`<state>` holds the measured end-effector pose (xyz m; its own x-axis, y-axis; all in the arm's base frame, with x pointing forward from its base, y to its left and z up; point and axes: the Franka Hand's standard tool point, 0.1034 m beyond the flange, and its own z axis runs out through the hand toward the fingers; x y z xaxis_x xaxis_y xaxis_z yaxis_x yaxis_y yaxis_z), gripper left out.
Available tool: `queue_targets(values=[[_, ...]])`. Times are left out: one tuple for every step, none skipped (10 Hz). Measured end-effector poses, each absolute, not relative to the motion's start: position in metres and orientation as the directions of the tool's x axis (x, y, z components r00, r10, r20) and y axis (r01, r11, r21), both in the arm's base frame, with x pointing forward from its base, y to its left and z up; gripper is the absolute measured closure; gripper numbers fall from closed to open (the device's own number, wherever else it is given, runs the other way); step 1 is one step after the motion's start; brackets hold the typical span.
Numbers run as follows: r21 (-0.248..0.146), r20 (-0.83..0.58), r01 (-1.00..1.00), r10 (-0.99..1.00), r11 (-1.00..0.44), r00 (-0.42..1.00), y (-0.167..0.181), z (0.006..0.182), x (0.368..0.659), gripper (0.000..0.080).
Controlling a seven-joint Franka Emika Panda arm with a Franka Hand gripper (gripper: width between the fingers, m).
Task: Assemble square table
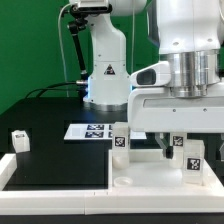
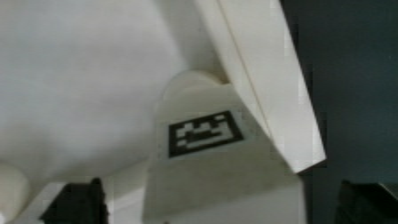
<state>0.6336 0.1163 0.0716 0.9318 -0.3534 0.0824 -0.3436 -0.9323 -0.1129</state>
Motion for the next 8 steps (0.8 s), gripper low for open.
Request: queue_targets(values=[[-0.113, 0.081, -0.352, -0.362, -0.929, 0.929, 0.1158, 0.0711, 0.6331, 0.0150], [-0.117, 0.077, -0.388, -0.397, -0.914, 0.914, 0.1160, 0.0711, 0.6331, 0.0244], [-0.119, 0.074, -0.410, -0.419, -0.904, 0.905, 0.1159, 0.0711, 0.6331, 0.0244], [-0.126, 0.062, -0.493, -0.503, -0.861, 0.862, 0.1162, 0.0712, 0.6331, 0.0446], [-0.126, 0.056, -0.528, -0.537, -0.840, 0.842, 0.1149, 0.0706, 0.6325, 0.0509], [-0.130, 0.045, -0.592, -0.601, -0.795, 0.798, 0.1143, 0.0703, 0.6322, 0.0509], [-0.131, 0.039, -0.629, -0.638, -0.766, 0.769, 0.1138, 0.0702, 0.6321, 0.0509], [-0.133, 0.023, -0.718, -0.726, -0.684, 0.687, 0.1127, 0.0699, 0.6318, 0.0509]])
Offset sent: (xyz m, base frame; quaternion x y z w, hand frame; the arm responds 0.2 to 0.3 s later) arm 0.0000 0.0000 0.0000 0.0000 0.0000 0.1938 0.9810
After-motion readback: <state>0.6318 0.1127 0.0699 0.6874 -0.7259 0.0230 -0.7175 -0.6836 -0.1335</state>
